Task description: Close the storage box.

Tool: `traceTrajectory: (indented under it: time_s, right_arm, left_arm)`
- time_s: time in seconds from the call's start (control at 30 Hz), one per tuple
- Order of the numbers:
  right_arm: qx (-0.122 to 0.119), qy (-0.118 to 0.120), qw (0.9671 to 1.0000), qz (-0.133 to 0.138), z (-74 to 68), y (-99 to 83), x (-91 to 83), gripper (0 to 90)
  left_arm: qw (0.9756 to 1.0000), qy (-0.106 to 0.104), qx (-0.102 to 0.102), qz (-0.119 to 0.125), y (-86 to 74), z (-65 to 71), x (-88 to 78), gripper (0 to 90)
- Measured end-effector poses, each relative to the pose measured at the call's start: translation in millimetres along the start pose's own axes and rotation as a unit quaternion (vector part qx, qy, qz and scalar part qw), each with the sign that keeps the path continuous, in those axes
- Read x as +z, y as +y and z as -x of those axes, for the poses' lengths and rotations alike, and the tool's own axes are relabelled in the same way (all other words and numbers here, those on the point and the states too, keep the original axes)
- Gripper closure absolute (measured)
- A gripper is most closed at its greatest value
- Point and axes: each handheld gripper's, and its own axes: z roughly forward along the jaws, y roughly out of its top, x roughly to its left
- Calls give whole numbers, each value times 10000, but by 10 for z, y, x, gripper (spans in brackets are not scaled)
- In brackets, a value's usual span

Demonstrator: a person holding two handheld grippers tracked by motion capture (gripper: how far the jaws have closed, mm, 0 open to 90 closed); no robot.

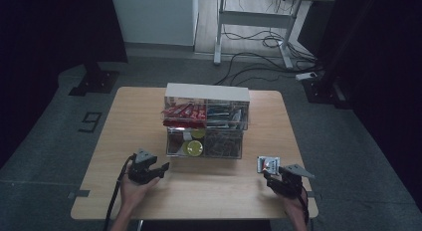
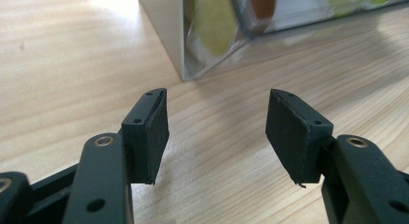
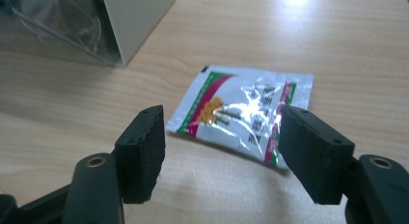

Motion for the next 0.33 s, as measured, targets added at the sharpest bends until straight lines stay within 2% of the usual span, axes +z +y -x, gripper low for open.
traceTrajectory:
  time_s: [0.13,0.17,0.33]
  right_arm:
    - [-21,-25,10000,-71,-11,-33,-2,318]
    - [-29,-30,10000,-86,-12,-33,-4,316]
    - [-28,0,10000,-95,-6,-33,2,302]
  left_arm:
    - [10000,-3,-27,-38,-46,-3,59,407]
    - [9999,18,50,-99,-50,8,78,403]
    - [9999,104,88,-64,-61,8,81,392]
